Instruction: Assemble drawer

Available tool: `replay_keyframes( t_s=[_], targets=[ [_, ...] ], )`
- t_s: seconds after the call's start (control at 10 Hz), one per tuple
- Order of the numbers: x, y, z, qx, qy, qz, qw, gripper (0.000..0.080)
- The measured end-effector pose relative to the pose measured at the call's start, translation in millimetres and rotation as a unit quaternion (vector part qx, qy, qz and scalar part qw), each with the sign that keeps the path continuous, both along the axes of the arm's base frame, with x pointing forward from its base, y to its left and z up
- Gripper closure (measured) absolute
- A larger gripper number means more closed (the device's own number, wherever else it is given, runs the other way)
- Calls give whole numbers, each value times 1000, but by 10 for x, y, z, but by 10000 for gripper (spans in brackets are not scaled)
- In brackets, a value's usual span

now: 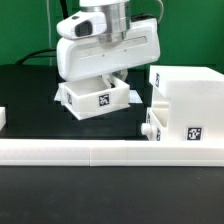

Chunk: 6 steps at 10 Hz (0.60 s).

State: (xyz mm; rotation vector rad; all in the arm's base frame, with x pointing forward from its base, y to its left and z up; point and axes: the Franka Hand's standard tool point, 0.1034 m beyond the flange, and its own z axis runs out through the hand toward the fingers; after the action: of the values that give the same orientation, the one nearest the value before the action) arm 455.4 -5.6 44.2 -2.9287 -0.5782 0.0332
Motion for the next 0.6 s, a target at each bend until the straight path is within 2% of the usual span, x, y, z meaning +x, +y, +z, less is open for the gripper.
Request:
replay_keyframes(
  t_s=[0.3, 0.6],
  targets=[
    [-31, -18, -21, 4, -9, 83, 996, 755],
    [98, -101, 43, 1, -38, 223, 974, 755]
  ],
)
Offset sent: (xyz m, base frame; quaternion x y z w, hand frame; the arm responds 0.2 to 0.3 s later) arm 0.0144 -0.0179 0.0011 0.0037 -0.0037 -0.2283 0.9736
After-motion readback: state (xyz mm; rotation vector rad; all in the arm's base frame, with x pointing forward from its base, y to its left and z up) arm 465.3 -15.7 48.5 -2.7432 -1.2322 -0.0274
